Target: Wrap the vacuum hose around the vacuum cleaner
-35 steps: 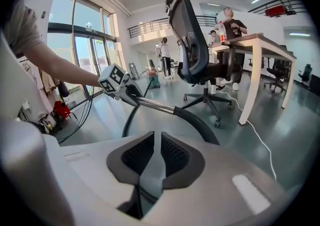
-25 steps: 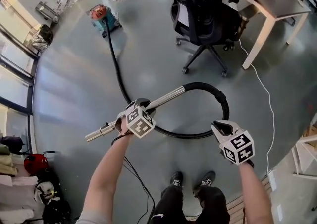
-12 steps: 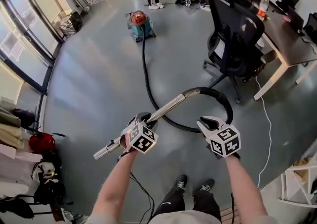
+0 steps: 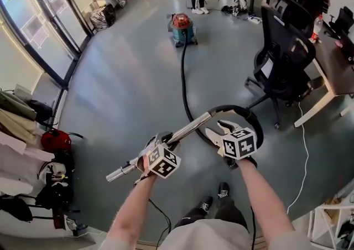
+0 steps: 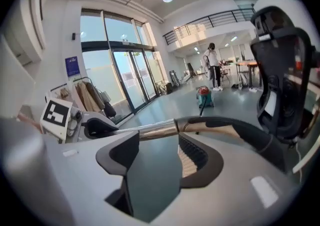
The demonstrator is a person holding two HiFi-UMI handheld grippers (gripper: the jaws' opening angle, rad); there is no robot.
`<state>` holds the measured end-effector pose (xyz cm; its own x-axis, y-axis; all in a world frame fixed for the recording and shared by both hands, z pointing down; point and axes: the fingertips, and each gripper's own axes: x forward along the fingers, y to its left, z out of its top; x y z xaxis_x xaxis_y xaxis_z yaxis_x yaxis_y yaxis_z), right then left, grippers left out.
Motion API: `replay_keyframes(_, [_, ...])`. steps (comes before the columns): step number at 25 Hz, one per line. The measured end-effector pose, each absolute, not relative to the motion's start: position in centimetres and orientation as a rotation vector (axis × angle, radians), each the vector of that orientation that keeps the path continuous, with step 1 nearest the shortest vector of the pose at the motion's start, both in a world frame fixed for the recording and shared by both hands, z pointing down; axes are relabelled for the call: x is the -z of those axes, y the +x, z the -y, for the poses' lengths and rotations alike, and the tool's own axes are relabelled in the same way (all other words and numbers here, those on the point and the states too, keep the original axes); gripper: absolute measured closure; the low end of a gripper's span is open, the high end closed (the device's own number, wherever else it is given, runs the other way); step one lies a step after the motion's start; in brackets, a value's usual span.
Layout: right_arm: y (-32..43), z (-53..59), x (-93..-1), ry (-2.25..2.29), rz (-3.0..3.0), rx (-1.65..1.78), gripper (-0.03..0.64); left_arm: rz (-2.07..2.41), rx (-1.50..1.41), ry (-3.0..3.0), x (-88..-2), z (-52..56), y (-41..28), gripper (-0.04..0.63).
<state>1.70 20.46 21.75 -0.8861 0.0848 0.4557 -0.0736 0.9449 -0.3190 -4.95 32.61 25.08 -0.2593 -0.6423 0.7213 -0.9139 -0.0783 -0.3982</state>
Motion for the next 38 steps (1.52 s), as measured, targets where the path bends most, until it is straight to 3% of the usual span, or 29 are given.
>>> replay_keyframes(2, [0.8,-21.4,-22.8,-0.015,2.583,-0.57,0.31,1.9,-1.256,1.67,-25.1,-32.8,-4.6,0.423])
replay_keyframes(8, [-1.9,-23.1,-23.9,-0.058,2.536,-0.788,0.216,1.949,-1.235,1.611,-24.9,-32.5,-4.0,0.423])
replay_keyframes(12, [-3.3,-22.0,-24.5,-0.03,2.513,-0.912,0.206,1.986,-1.196,1.582,-24.9,-31.2,-2.8,0.423])
replay_keyframes(20, [-5.9,-19.6,-25.7,-0.086,2.437,-1.143,0.299,2.103,-1.007,1.441,-26.0,-29.4,-1.5,0.423])
replay_keyframes(28, [-9.6,-22.1,-25.1,-0.297,2.468,-0.855,0.374,2.104,-0.878,1.308,-29.9,-30.3,-3.6,0.446])
replay_keyframes(38, [-10.9,-23.0,-22.7,-0.46,2.51,-0.48,0.385,2.067,-0.777,1.372,-29.2,-29.6,-3.6,0.446])
